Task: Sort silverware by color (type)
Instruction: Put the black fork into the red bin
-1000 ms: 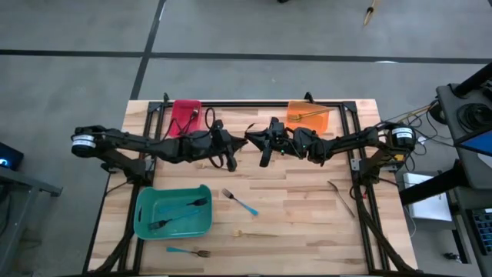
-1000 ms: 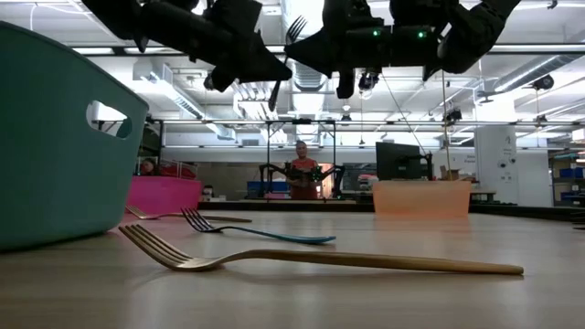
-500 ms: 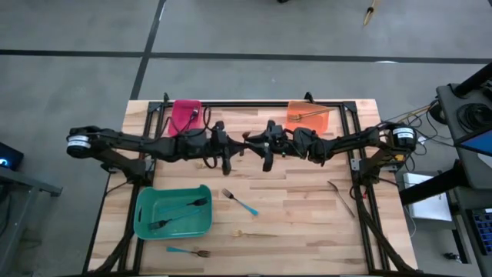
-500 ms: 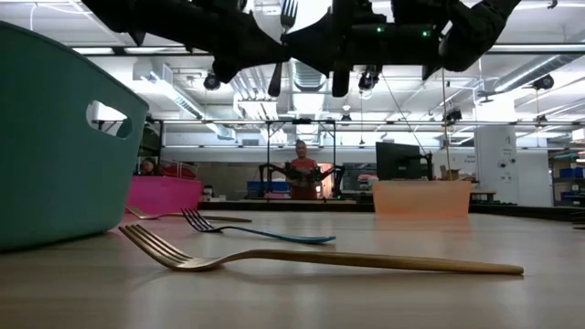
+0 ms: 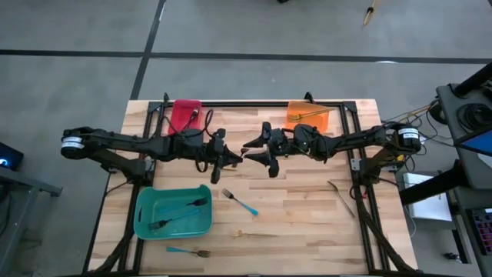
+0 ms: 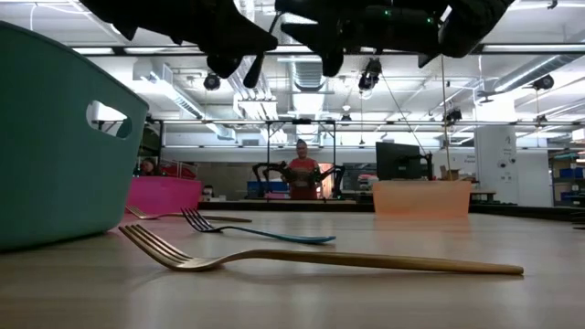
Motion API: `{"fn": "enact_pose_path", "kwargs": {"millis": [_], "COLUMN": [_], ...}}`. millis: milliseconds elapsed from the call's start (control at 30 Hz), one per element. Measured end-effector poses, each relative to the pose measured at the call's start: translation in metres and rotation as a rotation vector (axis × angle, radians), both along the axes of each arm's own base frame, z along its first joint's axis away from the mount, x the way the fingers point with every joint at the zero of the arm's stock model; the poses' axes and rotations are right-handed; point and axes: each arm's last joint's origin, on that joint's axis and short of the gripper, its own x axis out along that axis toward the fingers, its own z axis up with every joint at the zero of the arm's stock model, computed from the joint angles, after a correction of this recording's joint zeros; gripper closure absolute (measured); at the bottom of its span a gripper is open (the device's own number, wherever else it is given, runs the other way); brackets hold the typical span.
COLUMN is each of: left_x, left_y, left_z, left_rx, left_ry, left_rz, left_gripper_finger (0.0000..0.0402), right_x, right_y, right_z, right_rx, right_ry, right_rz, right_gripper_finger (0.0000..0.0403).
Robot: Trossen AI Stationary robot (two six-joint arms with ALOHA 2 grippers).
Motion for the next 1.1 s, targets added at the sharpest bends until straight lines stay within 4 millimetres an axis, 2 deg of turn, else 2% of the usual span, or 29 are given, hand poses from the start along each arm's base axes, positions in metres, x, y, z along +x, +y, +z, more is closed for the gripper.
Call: {"fn": "enact_pose_path", "kwargs": {"millis": [367,467,567,633,900,1100], "left_x": [0.0,0.0,0.0,0.0,0.0,0.001], "left_y": [0.0,0.0,0.001,0.001,0.002,0.005], "left_z": [-0.001,-0.001,-0.001,-0.001,0.0,0.006], "left_rx": [0.004,0.005,0.006,0.006,0.012,0.067], "left_ry": [0.01,0.012,0.012,0.01,0.009,-0.001], "left_rz": [0.003,0.006,0.009,0.009,0.046,0.081], "left_gripper_finger": [0.0401,0.0401,0.0401,0.0401,0.0395,0.0352], "right_x": [0.01,0.01,0.01,0.01,0.01,0.01], "right_y": [0.009,0.008,0.007,0.007,0.007,0.005], "right_z": [0.022,0.024,0.024,0.024,0.024,0.025], "right_rx": [-0.116,-0.12,-0.122,-0.133,-0.129,-0.117], "right_ry": [-0.043,-0.047,-0.045,-0.045,-0.043,-0.028], "right_rz": [0.043,0.007,-0.027,-0.035,-0.071,-0.12], "right_gripper_finger": [0.0255,0.0295,0.0363,0.0383,0.0393,0.0394]}}
